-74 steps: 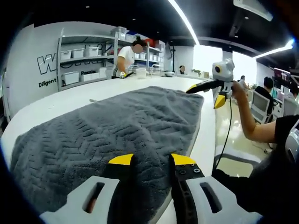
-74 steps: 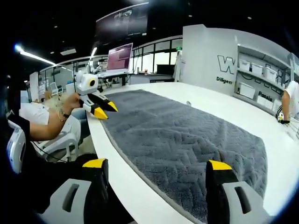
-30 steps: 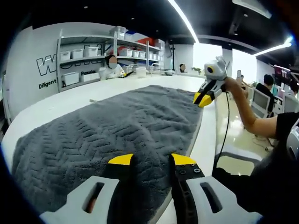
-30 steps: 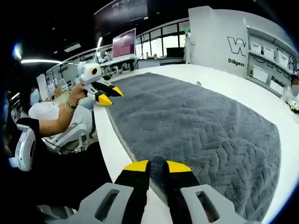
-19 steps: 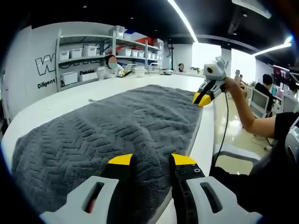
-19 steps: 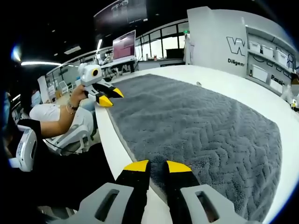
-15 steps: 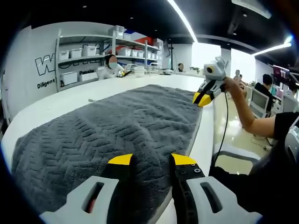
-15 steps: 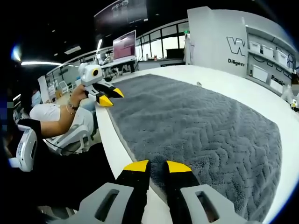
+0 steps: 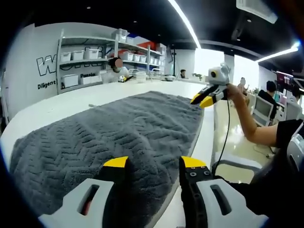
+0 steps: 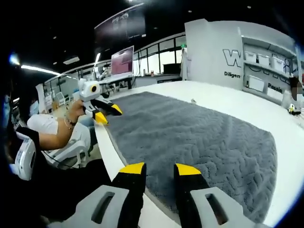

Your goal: Open the folded towel by lifting each exposed corner and separating the folded layers until the towel lies flat within the target outline without major curled edges

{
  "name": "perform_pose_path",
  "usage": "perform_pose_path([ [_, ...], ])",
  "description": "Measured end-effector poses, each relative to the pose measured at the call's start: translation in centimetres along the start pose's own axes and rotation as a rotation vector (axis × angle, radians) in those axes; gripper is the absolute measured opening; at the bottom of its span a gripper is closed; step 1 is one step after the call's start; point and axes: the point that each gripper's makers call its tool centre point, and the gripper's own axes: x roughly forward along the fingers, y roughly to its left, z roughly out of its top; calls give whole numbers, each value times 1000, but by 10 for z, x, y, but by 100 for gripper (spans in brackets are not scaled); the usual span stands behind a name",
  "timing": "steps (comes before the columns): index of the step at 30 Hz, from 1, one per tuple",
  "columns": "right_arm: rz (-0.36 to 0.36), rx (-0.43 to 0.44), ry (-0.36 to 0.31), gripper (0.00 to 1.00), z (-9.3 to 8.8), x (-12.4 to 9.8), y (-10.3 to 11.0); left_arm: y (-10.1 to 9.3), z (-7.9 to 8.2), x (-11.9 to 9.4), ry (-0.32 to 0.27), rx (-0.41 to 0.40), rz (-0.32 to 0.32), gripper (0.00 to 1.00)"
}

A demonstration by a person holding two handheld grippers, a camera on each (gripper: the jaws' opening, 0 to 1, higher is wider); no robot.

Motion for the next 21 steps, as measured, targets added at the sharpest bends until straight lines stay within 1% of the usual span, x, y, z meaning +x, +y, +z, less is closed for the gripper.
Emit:
perform_pose_path([
  [2,-16,3,-11,25,2,-5,-2,1,9,-4,-43,-12,8,49],
  [4,-28,-11,-8,25,1,-9,-3,2,14,-8,-71,-16,17,55],
  [8,-70,-14,0,26,-2,-18,-12,10,19,-17,-102,-20,60,67],
  [12,-112,-14,4,25,-4,-28,-22,16,19,-26,-112,-25,82,72],
  [16,-138,0,18,25,-11,-35,-31,20,19,-34,-130,-38,97,78],
  [18,-151,7,36,25,-17,-37,-36,23,18,-38,-134,-41,108,82],
  [21,-180,11,67,23,-25,-40,-44,26,15,-43,-134,-47,119,85],
])
